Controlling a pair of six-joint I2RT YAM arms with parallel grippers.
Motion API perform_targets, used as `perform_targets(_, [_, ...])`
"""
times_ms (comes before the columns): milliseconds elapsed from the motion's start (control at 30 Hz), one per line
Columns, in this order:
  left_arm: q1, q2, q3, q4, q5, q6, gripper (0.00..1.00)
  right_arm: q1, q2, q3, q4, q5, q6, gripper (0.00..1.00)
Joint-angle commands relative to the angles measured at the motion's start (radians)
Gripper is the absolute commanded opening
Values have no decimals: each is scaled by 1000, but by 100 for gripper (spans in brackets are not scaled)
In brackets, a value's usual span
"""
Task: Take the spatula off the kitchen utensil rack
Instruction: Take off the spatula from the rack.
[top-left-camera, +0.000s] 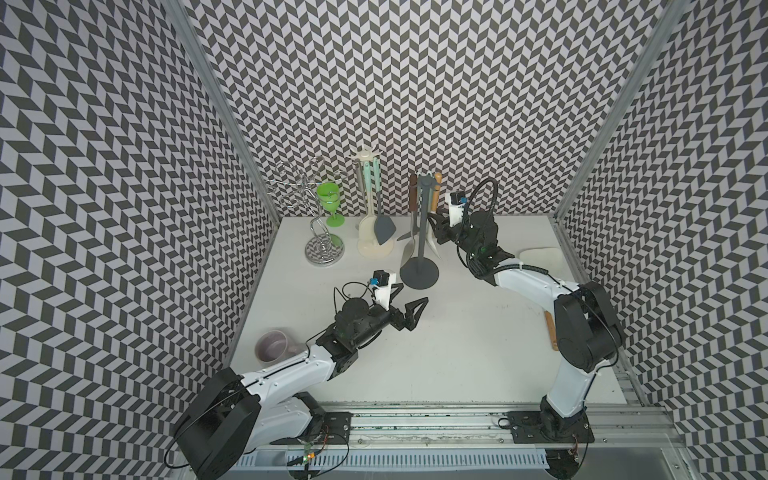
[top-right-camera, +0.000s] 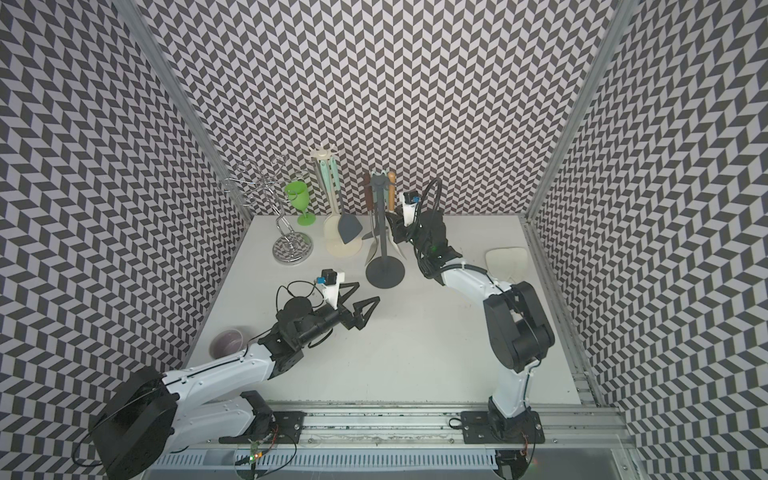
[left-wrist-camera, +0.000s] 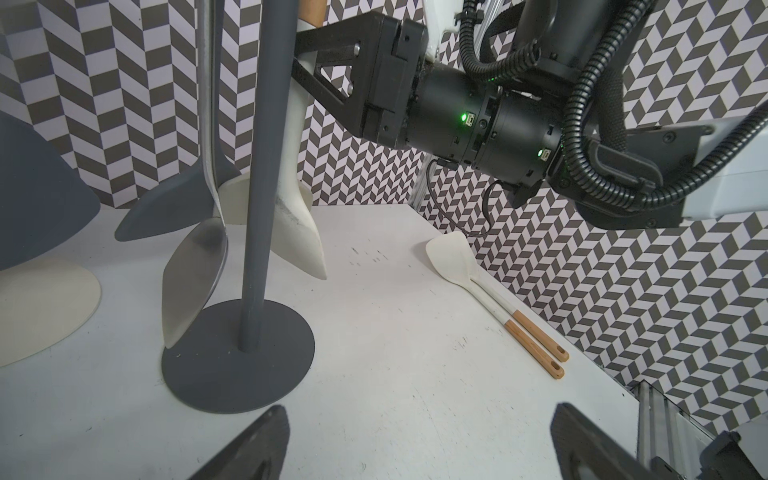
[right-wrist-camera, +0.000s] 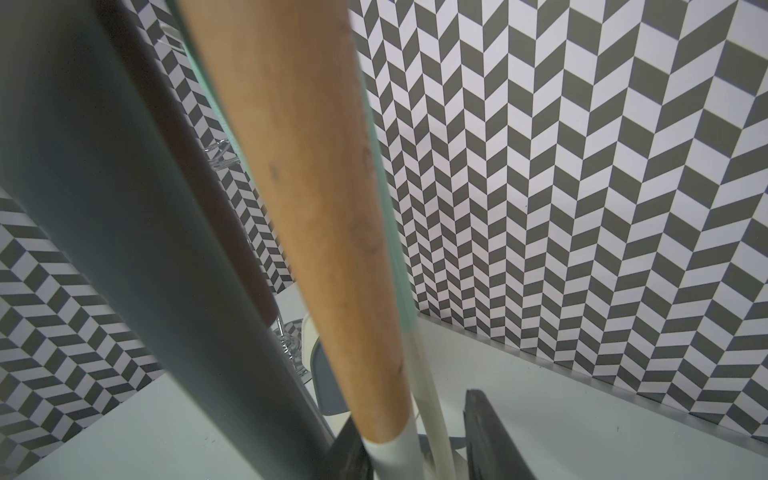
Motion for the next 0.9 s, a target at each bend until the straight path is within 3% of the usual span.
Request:
perform_targets(0, [-6, -16, -14, -9, -12, 14, 100, 10, 3, 33, 32, 28, -30, 31])
perform_targets(467, [-4, -28, -20, -7, -15, 16, 100, 47, -66, 4, -16, 109, -82, 11])
perform_targets(867, [-7, -47, -28, -5, -24, 15, 100, 55, -130, -6, -121, 272, 7, 0])
